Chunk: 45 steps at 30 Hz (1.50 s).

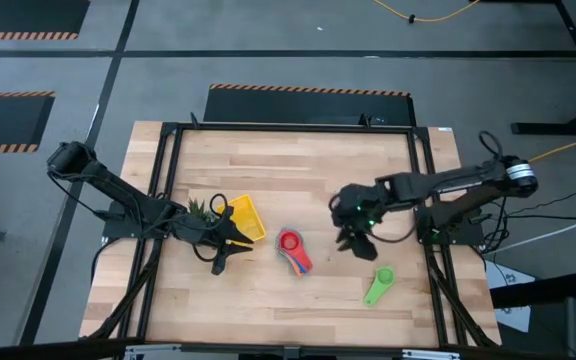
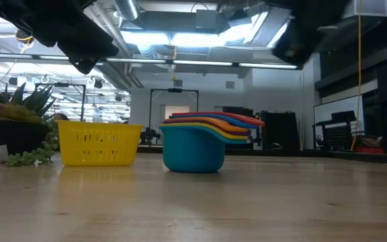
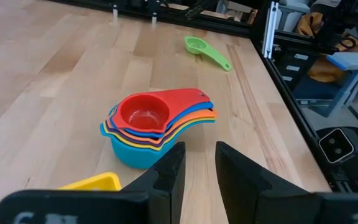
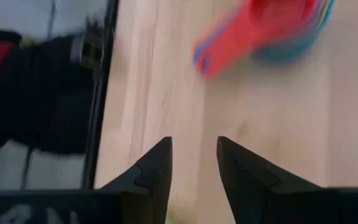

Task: Nest measuring cups in basket
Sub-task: Stack the green measuring cup on top of the red measuring cup

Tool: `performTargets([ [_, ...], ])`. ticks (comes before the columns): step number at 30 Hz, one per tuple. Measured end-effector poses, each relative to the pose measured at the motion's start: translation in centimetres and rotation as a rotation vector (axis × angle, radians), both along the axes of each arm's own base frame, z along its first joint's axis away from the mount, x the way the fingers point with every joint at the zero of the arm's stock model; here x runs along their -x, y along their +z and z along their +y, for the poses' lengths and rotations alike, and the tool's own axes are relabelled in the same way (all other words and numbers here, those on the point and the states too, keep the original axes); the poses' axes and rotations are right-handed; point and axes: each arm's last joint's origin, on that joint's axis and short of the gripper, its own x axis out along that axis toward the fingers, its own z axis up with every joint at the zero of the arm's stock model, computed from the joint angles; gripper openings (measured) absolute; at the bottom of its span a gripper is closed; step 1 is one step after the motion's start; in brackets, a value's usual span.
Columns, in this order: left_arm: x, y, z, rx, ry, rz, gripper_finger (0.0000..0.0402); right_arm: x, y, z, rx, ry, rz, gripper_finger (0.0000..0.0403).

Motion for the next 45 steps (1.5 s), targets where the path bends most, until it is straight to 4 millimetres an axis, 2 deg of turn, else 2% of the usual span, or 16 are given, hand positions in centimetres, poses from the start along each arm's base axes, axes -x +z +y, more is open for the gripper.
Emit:
performTargets([
  [6, 0.0, 0.0, 0.0, 0.0, 0.001, -0.001, 0.0082, 2.5, -1.3, 2.2, 0.001, -0.083, 0.295, 0.0131],
  [12, 0.0, 0.0, 0.0, 0.001, 0.001, -0.003, 0.0082, 4.8, -4.0, 4.1, 0.007, -0.178, 0.502, 0.0131],
  [17, 0.0, 0.0, 0.0, 0.001, 0.002, -0.003, 0.0082, 6.7, -6.2, 4.9, 0.001, -0.299, 0.655, 0.0131],
  [25, 0.0, 0.0, 0.0, 0.001, 0.002, -0.003, 0.0082, 9.0, -8.5, 5.5, -0.011, -0.504, 0.852, 0.0131],
  [29, 0.0, 0.0, 0.0, 0.002, 0.002, -0.003, 0.0082, 9.7, -9.3, 5.5, -0.004, -0.581, 0.905, 0.0131],
  [34, 0.0, 0.0, 0.0, 0.003, 0.003, -0.003, 0.0082, 10.0, -10.2, 5.6, -0.012, -0.576, 0.896, 0.0131],
  [45, 0.0, 0.0, 0.0, 0.003, 0.003, -0.004, 0.0082, 9.6, -10.5, 5.8, -0.057, -0.608, 0.865, 0.0131],
])
